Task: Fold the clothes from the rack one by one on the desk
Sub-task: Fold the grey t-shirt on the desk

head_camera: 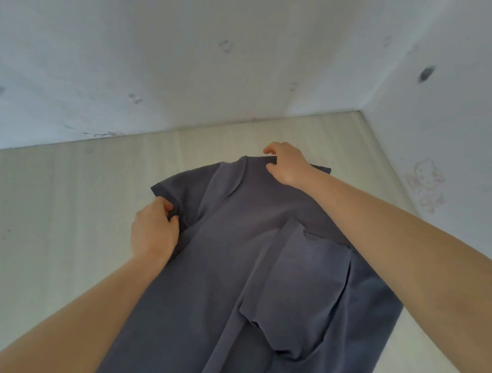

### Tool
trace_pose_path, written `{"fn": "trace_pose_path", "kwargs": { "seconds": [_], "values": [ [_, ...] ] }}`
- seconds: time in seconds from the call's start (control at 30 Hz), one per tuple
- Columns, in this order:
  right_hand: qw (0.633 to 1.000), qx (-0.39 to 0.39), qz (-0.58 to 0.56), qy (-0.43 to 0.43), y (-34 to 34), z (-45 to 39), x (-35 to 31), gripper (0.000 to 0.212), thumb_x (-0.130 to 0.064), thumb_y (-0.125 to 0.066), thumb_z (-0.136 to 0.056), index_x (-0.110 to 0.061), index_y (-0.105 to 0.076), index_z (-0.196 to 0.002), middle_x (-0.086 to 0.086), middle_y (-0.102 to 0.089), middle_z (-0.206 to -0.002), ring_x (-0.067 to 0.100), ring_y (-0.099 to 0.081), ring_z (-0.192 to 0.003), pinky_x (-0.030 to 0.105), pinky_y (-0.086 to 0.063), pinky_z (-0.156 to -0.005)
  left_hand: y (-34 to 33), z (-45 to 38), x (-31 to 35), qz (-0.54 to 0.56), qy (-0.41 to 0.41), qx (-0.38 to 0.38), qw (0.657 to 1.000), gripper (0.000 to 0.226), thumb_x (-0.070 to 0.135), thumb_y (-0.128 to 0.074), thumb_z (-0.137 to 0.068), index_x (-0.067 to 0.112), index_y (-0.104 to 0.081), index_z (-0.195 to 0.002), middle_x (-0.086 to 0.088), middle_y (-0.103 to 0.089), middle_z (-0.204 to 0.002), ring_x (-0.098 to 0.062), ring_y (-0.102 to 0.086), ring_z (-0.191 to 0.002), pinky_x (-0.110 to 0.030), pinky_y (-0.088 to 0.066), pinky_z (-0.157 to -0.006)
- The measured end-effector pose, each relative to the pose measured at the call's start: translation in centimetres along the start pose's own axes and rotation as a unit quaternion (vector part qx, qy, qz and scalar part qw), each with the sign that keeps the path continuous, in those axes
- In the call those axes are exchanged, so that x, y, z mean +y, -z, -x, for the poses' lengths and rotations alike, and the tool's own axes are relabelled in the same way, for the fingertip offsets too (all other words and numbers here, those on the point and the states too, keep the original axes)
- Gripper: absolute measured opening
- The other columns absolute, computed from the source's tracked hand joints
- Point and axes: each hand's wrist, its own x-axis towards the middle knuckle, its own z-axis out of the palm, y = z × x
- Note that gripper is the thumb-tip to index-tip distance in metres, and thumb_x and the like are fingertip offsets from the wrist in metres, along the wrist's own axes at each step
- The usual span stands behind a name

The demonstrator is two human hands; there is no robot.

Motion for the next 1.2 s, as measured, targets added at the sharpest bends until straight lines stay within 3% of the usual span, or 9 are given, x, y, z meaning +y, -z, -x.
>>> {"fn": "trace_pose_path", "kwargs": {
  "seconds": [0.2,0.3,0.47,0.63,0.73,0.83,0.9,1.03,1.2],
  "values": [
    [0.997,-0.050,0.019,0.048,-1.0,-1.7,-0.9,0.053,-0.016,-0.057,-0.095,-0.017,-0.036,-0.144,0.010,-0.044,-0.141,0.025,-0.046,-0.126,0.032,-0.035,-0.105,2.5,-3.6,-0.7,-0.007,-0.003,0.070,0.997,0.018,0.014,-0.051,-0.095,0.009,-0.054,-0.111,-0.013,-0.057,-0.115,-0.036,-0.056,-0.100,-0.041,-0.041,-0.075],
    [0.995,-0.078,0.012,0.055,-1.6,-1.9,-1.3,0.053,-0.020,-0.058,-0.094,-0.025,-0.038,-0.143,0.011,-0.037,-0.137,0.027,-0.048,-0.120,0.033,-0.037,-0.103,3.1,-2.5,-1.2,0.004,0.009,0.063,0.998,0.029,0.022,-0.057,-0.094,0.008,-0.047,-0.118,-0.010,-0.052,-0.121,-0.033,-0.055,-0.099,-0.041,-0.042,-0.076],
    [0.996,-0.086,0.020,0.029,-2.2,-1.8,-2.0,0.033,-0.035,-0.058,-0.092,-0.026,-0.054,-0.123,0.010,-0.030,-0.129,0.030,-0.050,-0.106,0.038,-0.041,-0.101,2.3,2.6,-2.5,-0.039,0.063,0.025,0.997,0.038,0.048,-0.059,-0.089,0.014,-0.045,-0.098,-0.003,-0.056,-0.097,-0.028,-0.055,-0.082,-0.039,-0.043,-0.070],
    [0.998,-0.001,-0.009,0.064,-1.8,-0.9,-2.4,0.020,-0.021,-0.053,-0.096,-0.013,-0.056,-0.114,0.010,-0.045,-0.121,0.023,-0.052,-0.095,0.029,-0.040,-0.084,2.8,6.2,-1.9,-0.088,0.053,0.008,0.995,0.056,0.059,-0.032,-0.094,0.014,-0.047,-0.064,-0.003,-0.055,-0.062,-0.026,-0.052,-0.062,-0.042,-0.046,-0.070],
    [0.996,0.028,-0.029,0.076,-1.4,0.0,-2.6,0.019,-0.017,-0.054,-0.096,-0.008,-0.058,-0.112,0.008,-0.058,-0.113,0.019,-0.052,-0.094,0.027,-0.039,-0.080,2.7,7.8,-1.2,-0.104,0.011,-0.009,0.995,0.060,0.056,-0.034,-0.095,0.015,-0.044,-0.053,0.001,-0.049,-0.055,-0.025,-0.048,-0.067,-0.039,-0.040,-0.071],
    [0.993,0.043,-0.091,0.067,-0.6,1.3,-2.7,0.016,-0.014,-0.053,-0.095,-0.007,-0.058,-0.108,0.005,-0.058,-0.100,0.019,-0.054,-0.088,0.034,-0.049,-0.084,1.5,7.8,-1.3,-0.035,-0.005,-0.012,0.999,0.036,0.043,-0.054,-0.094,0.018,-0.059,-0.069,0.008,-0.053,-0.066,-0.019,-0.048,-0.080,-0.041,-0.044,-0.078],
    [0.990,0.055,-0.112,0.064,0.2,2.4,-2.4,0.015,-0.013,-0.053,-0.095,-0.007,-0.058,-0.108,0.001,-0.056,-0.097,0.021,-0.056,-0.088,0.037,-0.050,-0.087,1.0,7.9,-1.5,-0.018,-0.014,-0.018,1.000,0.021,0.030,-0.058,-0.092,0.015,-0.059,-0.077,0.002,-0.060,-0.076,-0.025,-0.057,-0.079,-0.044,-0.048,-0.074],
    [0.989,0.079,-0.113,0.053,1.8,4.7,-0.8,0.016,-0.012,-0.054,-0.094,-0.006,-0.059,-0.108,0.003,-0.058,-0.099,0.022,-0.059,-0.092,0.033,-0.049,-0.086,1.7,9.2,-0.7,-0.001,-0.035,0.032,0.999,0.019,0.025,-0.050,-0.097,0.012,-0.050,-0.082,-0.001,-0.058,-0.080,-0.026,-0.055,-0.071,-0.040,-0.043,-0.064],
    [0.990,0.115,-0.082,0.021,2.9,8.5,2.7,0.019,-0.014,-0.059,-0.092,-0.007,-0.065,-0.109,0.007,-0.061,-0.113,0.018,-0.055,-0.099,0.024,-0.040,-0.084,3.4,13.6,1.9,-0.027,-0.155,0.030,0.987,0.015,0.027,-0.048,-0.098,0.017,-0.048,-0.087,0.004,-0.054,-0.070,-0.019,-0.053,-0.058,-0.033,-0.040,-0.055]
  ]
}}
